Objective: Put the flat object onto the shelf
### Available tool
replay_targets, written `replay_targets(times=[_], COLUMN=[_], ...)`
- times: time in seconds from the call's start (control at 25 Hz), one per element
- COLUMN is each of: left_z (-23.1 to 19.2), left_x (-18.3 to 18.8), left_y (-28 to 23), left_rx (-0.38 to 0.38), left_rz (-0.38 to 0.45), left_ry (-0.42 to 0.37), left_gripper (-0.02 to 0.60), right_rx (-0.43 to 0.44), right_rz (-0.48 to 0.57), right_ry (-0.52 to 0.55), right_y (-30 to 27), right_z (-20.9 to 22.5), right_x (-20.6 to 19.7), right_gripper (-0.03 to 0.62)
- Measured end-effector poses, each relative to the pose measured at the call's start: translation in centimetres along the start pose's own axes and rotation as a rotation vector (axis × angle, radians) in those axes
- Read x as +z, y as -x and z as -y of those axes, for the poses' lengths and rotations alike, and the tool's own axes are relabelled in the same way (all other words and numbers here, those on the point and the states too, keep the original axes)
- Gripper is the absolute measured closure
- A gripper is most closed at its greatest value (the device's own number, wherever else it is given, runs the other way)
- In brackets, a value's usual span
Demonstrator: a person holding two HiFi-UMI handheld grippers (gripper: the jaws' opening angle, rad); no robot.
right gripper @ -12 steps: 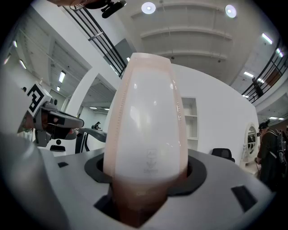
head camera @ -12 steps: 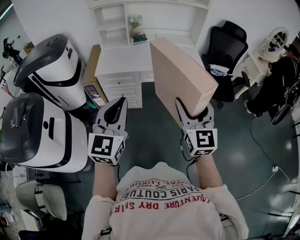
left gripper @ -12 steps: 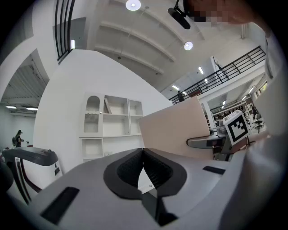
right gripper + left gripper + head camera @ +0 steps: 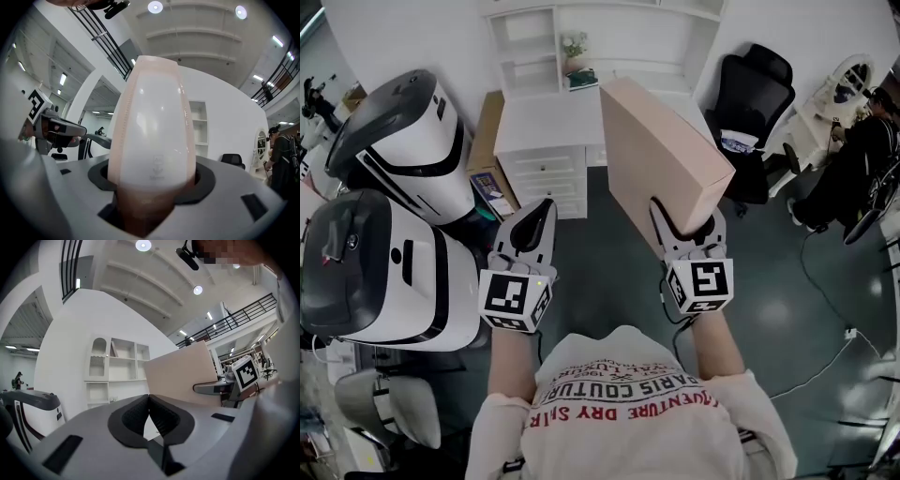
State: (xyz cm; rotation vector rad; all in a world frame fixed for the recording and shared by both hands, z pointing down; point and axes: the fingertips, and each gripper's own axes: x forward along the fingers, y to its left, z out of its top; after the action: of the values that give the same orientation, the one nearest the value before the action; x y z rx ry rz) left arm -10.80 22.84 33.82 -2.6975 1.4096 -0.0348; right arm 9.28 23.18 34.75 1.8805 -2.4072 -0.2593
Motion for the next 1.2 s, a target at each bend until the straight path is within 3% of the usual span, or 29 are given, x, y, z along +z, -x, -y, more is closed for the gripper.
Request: replay_targets(times=[0.24, 0.6, 0.84, 1.2], left_z=[-2.2, -5.2, -8.2, -11.6], left_x=[-1.3, -3.7, -3.4, -2.4], left_y=[1.0, -2.6, -8.8, -22.6], left_rx=[-0.015, 0.021, 0.087, 0.162], left_rz=[-0.021, -0.044, -0.035, -0.022], left_ry=[0.01, 0.019, 0.007, -0.015], left_gripper=[0.568, 0.568, 0.568, 0.568], right_rx=[-0.026, -0.033, 0.037, 0.091], right_rz=[-0.008, -0.035, -0.017, 0.021], right_ry=[0.013, -0.023, -0.015, -0.035], right_y=[-1.0, -6.5, -14.3, -26.8], right_z=[-1.6, 0.8, 3.7, 12.6], right_x=[-0.2, -2.8, -3.4, -4.1], right_gripper=[0.279, 0.281, 0.279, 0.279])
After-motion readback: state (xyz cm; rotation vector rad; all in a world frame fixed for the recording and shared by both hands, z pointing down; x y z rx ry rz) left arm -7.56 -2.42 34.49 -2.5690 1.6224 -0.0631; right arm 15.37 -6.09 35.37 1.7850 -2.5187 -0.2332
